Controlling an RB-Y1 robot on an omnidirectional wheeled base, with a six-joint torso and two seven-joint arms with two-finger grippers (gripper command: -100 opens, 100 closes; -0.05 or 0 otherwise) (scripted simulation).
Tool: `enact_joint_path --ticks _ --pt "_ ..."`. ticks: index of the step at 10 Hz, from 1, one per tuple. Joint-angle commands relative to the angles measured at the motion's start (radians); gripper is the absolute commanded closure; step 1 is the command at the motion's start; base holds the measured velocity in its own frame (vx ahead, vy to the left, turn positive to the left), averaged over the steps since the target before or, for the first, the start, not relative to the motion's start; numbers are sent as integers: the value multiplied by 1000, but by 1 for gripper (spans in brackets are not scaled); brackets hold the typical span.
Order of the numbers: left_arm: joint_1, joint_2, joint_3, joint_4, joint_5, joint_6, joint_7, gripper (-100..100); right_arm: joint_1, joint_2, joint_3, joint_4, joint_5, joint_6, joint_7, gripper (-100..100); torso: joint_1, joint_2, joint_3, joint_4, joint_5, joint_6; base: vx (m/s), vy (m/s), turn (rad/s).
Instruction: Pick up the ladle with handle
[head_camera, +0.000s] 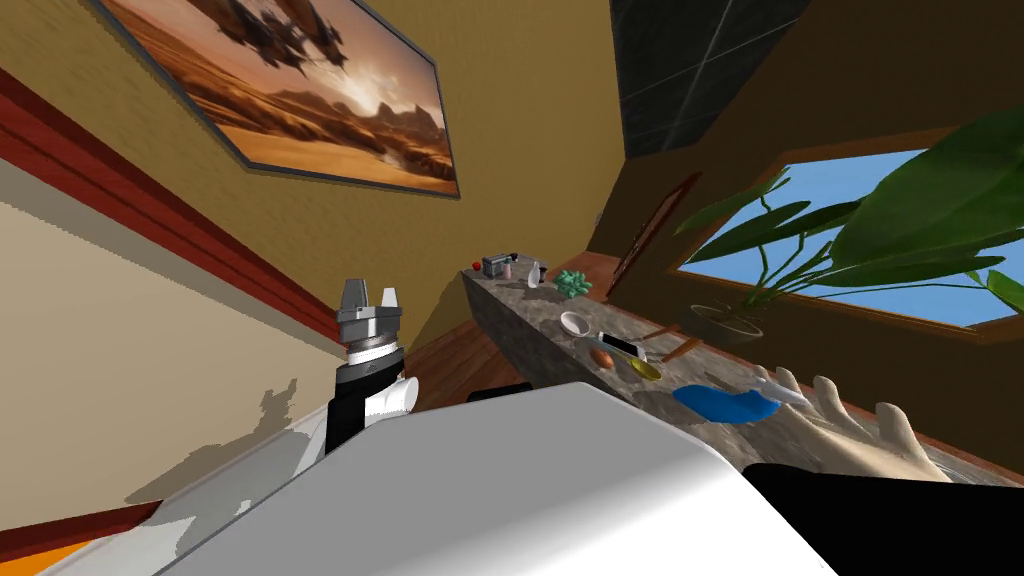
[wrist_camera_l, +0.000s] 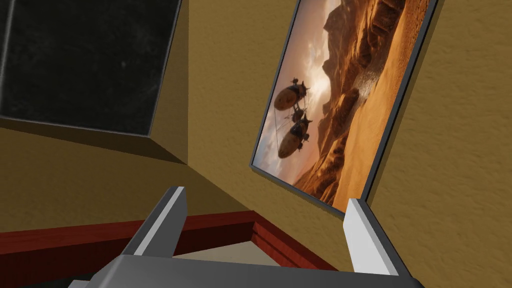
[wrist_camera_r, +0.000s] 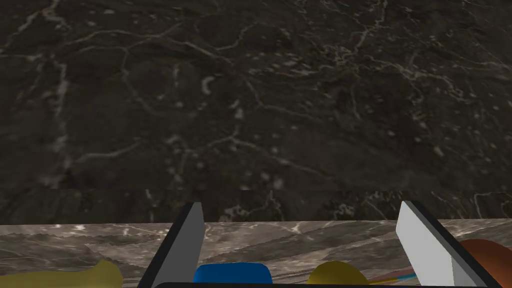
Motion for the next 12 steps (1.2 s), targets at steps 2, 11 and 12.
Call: enact_joint_path --ticks 2,11,12 --pt "0 0 0 0 0 0 0 0 46 -28 15 39 -1 22 12 -100 -1 -3 -1 0 0 0 133 0 301" --pt "0 0 0 0 0 0 0 0 196 -109 80 169 -9 67 56 -100 -1 -3 -2 -1 0 1 119 -24 360" --pt "0 0 0 0 0 0 0 0 204 -114 89 178 -10 69 60 -100 0 -4 -2 -1 0 1 129 -49 389"
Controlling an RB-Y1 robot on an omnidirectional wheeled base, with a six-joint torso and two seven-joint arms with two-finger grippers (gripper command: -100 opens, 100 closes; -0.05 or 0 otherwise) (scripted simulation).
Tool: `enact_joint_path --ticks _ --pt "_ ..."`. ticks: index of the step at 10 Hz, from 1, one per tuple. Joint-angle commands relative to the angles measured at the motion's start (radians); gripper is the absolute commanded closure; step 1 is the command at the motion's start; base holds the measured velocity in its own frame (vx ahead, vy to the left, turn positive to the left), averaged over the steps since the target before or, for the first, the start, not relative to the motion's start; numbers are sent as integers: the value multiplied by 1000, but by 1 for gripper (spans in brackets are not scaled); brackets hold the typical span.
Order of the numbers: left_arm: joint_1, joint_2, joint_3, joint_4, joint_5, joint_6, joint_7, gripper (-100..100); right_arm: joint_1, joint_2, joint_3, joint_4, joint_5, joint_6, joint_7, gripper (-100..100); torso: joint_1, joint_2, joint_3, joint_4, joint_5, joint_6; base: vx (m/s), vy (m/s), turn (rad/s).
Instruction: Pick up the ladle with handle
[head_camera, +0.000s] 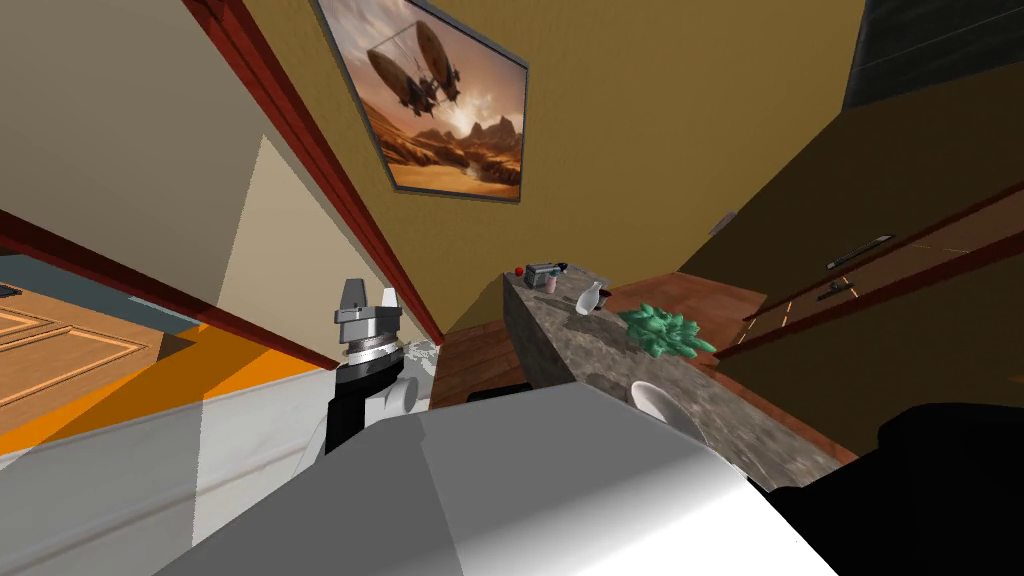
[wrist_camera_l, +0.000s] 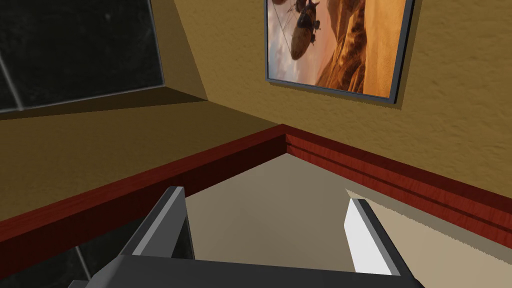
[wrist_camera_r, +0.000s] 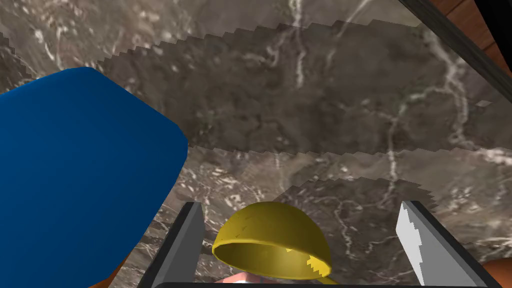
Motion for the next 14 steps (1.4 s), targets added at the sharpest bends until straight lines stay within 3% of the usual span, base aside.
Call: enact_joint_path --ticks 1,3,4,5,8,9,10,14 --pt "0 0 0 0 0 0 0 0 4 -15 15 12 -3 8 3 -100 0 0 0 0 0 0 115 -47 315" --pt "0 0 0 0 0 0 0 0 4 -15 20 17 -3 4 5 -100 1 1 1 0 0 1 82 -27 158" --pt "0 0 0 0 0 0 0 0 4 -16 21 16 -4 6 6 0 3 4 2 1 1 2 10 -5 -6" --pt "0 0 0 0 0 0 0 0 -29 -9 41 39 3 8 8 -100 5 7 4 2 1 2 1 -16 19" --pt "0 0 0 0 0 0 0 0 -96 5 81 85 15 14 11 -100 3 10 6 3 0 2 -7 -26 28" --pt "0 0 0 0 0 0 0 0 -82 0 72 78 11 11 9 -100 4 11 6 3 1 2 -5 -4 15" --pt "0 0 0 0 0 0 0 0 -85 1 74 80 12 11 9 100 5 10 6 3 1 2 0 0 0" --pt "0 0 0 0 0 0 0 0 -85 0 74 78 12 10 10 100 4 10 6 3 2 2 0 0 0"
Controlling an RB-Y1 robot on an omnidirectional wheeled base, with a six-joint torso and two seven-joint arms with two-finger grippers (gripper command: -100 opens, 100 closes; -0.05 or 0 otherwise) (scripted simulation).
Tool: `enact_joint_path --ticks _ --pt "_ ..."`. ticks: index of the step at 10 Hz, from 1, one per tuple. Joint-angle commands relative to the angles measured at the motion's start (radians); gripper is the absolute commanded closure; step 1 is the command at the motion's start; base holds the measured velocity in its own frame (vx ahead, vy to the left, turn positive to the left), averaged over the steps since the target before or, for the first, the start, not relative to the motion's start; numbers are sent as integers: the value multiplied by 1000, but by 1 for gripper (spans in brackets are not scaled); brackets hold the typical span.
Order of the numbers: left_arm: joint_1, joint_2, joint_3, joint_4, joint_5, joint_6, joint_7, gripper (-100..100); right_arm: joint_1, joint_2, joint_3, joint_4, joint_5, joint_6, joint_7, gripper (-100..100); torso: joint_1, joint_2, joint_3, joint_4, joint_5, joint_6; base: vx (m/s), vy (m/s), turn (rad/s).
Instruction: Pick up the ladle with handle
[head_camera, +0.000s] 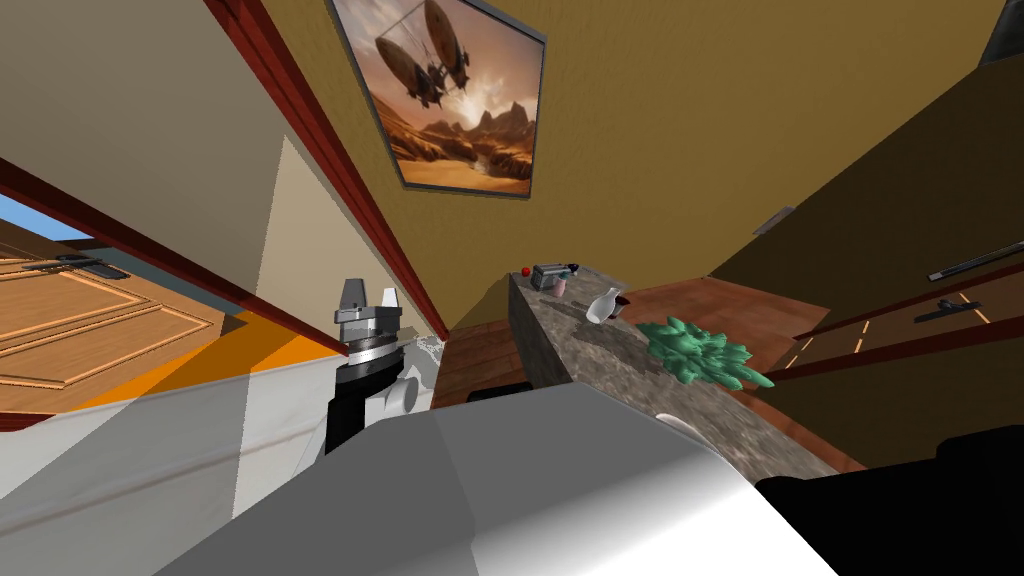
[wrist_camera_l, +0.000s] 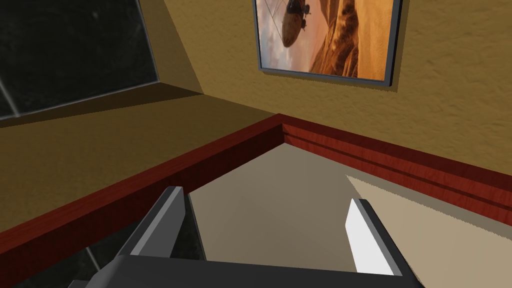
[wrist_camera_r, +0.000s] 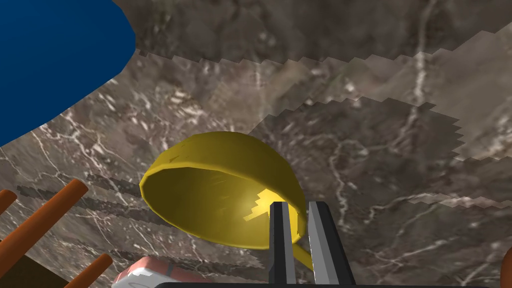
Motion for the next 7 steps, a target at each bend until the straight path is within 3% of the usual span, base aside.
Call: enact_joint_path --ticks 1,2,5,6,7 --pt "0 0 0 0 0 0 0 0 0 0 0 0 0 0 0 0 0 0 0 0 0 0 0 0 0" --pt "0 0 0 0 0 0 0 0 33 -5 -20 -24 -6 1 -2 100 0 0 0 0 0 0 7 6 -47" --pt "0 0 0 0 0 0 0 0 89 -17 -54 -62 -16 -4 -5 100 3 -1 -1 -1 1 1 4 23 -25" --pt "0 0 0 0 0 0 0 0 76 -13 -46 -51 -13 -6 -3 100 3 -1 -1 -1 1 1 0 13 -4" --pt "0 0 0 0 0 0 0 0 79 -14 -48 -52 -14 -7 -3 0 2 -1 -1 0 1 1 0 0 0"
